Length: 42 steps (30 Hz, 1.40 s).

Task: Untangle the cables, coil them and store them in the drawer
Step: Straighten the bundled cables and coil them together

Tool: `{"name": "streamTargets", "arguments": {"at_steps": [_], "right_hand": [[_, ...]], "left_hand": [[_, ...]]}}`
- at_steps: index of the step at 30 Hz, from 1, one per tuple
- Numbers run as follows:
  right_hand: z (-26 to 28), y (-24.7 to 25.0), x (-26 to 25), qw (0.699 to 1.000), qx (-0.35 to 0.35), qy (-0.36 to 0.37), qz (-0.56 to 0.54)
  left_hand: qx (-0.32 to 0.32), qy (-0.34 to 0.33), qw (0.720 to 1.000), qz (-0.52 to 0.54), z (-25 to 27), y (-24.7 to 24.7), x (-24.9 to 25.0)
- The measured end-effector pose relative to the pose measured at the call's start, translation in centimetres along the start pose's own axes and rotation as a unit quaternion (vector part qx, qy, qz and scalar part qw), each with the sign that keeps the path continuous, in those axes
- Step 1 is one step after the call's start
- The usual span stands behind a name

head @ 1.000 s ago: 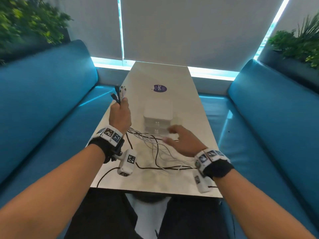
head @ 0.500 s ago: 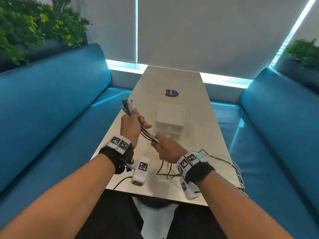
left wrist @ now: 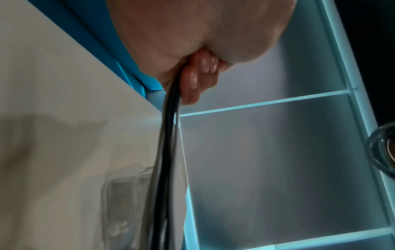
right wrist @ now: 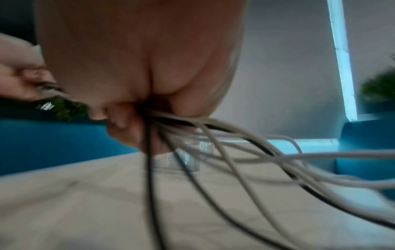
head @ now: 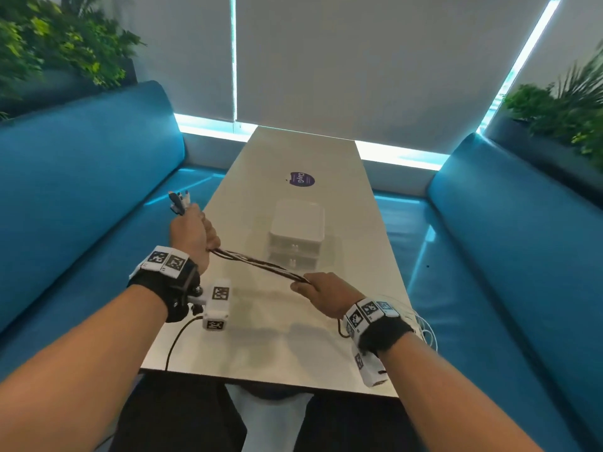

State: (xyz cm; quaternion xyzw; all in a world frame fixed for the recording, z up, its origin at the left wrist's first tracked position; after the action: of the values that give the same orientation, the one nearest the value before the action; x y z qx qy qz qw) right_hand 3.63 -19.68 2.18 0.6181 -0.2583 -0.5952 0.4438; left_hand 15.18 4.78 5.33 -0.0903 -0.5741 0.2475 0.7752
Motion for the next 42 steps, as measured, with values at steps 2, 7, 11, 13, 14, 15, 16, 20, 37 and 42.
{"name": "streamTargets", "arguments": {"at_steps": [2, 7, 11, 13, 14, 15, 16, 20, 37, 42], "right_hand": [[0.2, -0.5, 0.5, 1.000, -0.005, 0.006, 0.018], [0.5, -2.5, 1.8, 0.998, -0.046, -0.015, 0.048], [0.4, -3.4, 2.7, 0.996, -0.060, -0.042, 0.057], [0.2, -2.9, 2.7, 0.998, -0.024, -0.036, 0.044], [0.2, -2.5, 2.6, 0.999, -0.002, -0.034, 0.035], [0.3, -2.0, 2.5, 0.999, 0.015, -0.032, 0.028], [0.4, -1.7, 2.5, 0.999, 0.024, -0.028, 0.026], [1.1, -1.1, 2.6, 0.999, 0.005, 0.001, 0.036], [0.1, 1.1, 2.7, 0.999, -0.025, -0.032, -0.010], [0.0, 1.5, 2.8, 0.999, -0.015, -0.031, -0.005]], "left_hand": [[-0.007, 0.006, 1.000, -0.017, 0.1, 0.5, -0.3], [-0.041, -0.003, 0.990, -0.135, 1.5, -0.2, -1.8], [-0.069, -0.020, 0.980, -0.185, 2.9, -1.8, -2.3], [-0.073, -0.027, 0.979, -0.191, 3.1, -1.9, -2.1], [-0.075, -0.033, 0.977, -0.199, 3.0, -1.8, -2.0], [-0.078, -0.040, 0.973, -0.215, 2.9, -1.6, -2.0], [-0.080, -0.048, 0.966, -0.241, 2.7, -1.5, -2.2], [-0.106, -0.049, 0.923, -0.367, 2.4, -0.7, -3.8], [-0.270, -0.038, 0.681, -0.680, 6.7, -2.1, -10.6], [-0.282, -0.040, 0.674, -0.682, 7.0, -2.4, -11.4]]}}
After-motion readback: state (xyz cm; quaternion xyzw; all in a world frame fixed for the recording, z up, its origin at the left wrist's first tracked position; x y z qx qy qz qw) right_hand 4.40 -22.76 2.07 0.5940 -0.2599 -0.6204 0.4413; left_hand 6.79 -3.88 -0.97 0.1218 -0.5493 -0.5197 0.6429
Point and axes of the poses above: each hand's wrist, its own z-axis away from the middle knuckle, its own y-axis out of the back of the hand, x = y × z, the point moved 6 cm from there along -z, towards the middle knuckle, and after that the axes turned 7 degrees about y, right-handed, at the moved point
